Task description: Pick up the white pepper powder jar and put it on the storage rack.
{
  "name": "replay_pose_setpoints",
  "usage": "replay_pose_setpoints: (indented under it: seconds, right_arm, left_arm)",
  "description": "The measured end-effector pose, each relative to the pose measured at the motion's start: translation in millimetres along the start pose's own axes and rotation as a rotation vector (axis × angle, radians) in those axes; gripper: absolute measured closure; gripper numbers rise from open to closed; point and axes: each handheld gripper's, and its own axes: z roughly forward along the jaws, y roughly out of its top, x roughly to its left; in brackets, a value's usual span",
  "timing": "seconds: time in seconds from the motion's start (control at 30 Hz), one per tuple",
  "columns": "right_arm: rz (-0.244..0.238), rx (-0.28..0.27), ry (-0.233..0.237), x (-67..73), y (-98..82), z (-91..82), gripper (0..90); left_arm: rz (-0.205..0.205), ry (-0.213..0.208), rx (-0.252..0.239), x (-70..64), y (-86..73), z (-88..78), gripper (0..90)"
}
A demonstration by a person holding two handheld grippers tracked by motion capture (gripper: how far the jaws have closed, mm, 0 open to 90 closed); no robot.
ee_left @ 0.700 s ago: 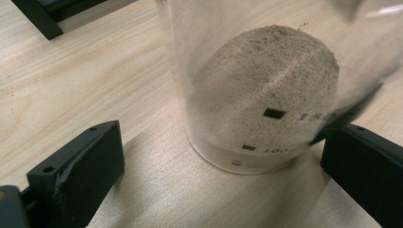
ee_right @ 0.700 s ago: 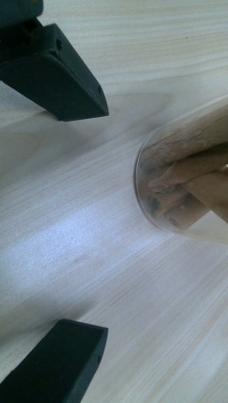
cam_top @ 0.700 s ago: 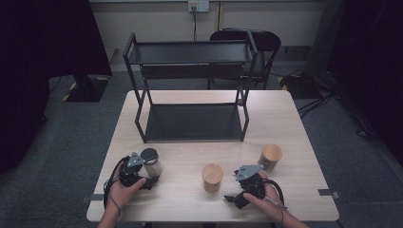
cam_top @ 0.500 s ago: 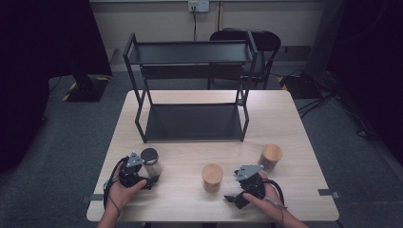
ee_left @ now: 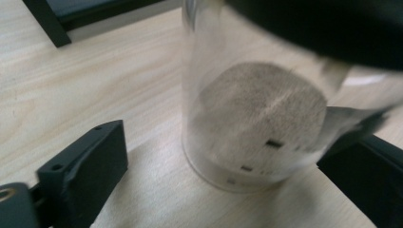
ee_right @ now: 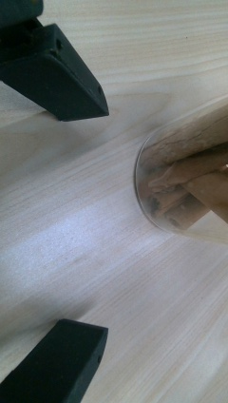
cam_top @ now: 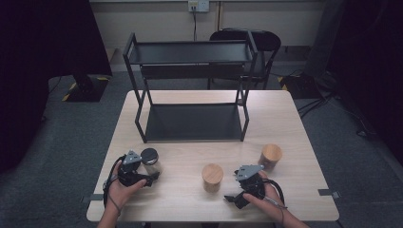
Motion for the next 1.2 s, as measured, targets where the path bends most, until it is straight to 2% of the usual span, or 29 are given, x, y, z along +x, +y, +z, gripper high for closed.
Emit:
replay_pose_setpoints:
  seconds: [0.4, 0.9, 0.97, 1.2]
  right_arm:
    - [0.0, 0.0, 0.0, 0.0, 0.0, 0.0, 0.0]
    - [0.0, 0.0, 0.0, 0.0, 0.0, 0.0, 0.0]
    - [0.0, 0.0, 0.0, 0.0, 0.0, 0.0, 0.0]
    - [0.0, 0.0, 0.0, 0.0, 0.0, 0.0, 0.0]
  left_arm:
    - [-0.011, -0.011, -0.04, -0.2, 8.5, 3.6, 5.9]
    - [0.019, -0.072, -0.082, -3.7, 16.3, 6.1, 23.5]
    - [0.026, -0.074, -0.083, -4.2, 17.0, 5.9, 26.5]
    - [0.05, -0.061, -0.073, -4.2, 18.6, 5.5, 28.5]
